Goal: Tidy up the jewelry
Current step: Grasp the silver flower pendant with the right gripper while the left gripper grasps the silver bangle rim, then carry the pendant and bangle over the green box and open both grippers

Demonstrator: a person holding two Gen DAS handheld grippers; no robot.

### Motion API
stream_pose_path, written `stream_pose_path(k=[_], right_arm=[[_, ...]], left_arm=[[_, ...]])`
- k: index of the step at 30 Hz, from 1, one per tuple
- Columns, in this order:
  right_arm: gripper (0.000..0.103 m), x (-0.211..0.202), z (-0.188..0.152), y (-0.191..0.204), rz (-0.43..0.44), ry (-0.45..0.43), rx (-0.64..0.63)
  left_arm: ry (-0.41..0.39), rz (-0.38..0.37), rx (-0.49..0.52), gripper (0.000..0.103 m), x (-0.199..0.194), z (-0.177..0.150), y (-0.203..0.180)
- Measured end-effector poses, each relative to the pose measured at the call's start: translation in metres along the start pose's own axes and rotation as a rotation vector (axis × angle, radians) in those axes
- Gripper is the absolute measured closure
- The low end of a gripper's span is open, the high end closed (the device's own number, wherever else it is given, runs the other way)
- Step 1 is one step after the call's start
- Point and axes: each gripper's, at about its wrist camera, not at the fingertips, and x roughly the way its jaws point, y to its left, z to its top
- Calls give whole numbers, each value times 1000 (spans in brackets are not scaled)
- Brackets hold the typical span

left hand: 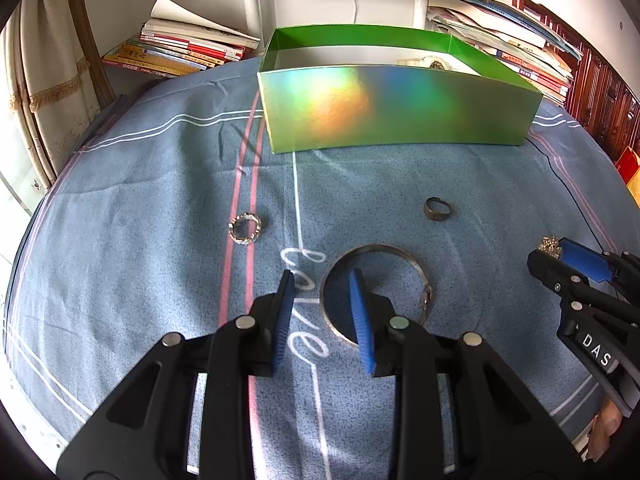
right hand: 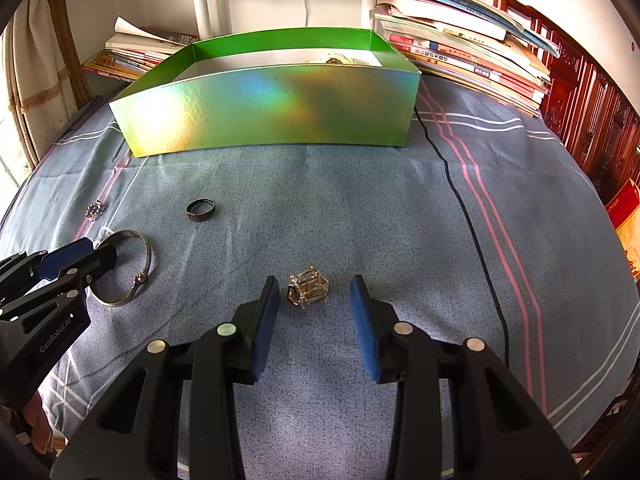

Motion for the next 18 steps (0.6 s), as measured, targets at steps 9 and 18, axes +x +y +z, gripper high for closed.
stream_pose_path(k=[9,18], right_arm=[[84,-2,0,4,28,-1,-10],[84,-28,21,4,35,-77,-10]], left_arm=[[8,-31,6,98,-2,-1,-4],[-58,-41,-17,98,-26,18,4]])
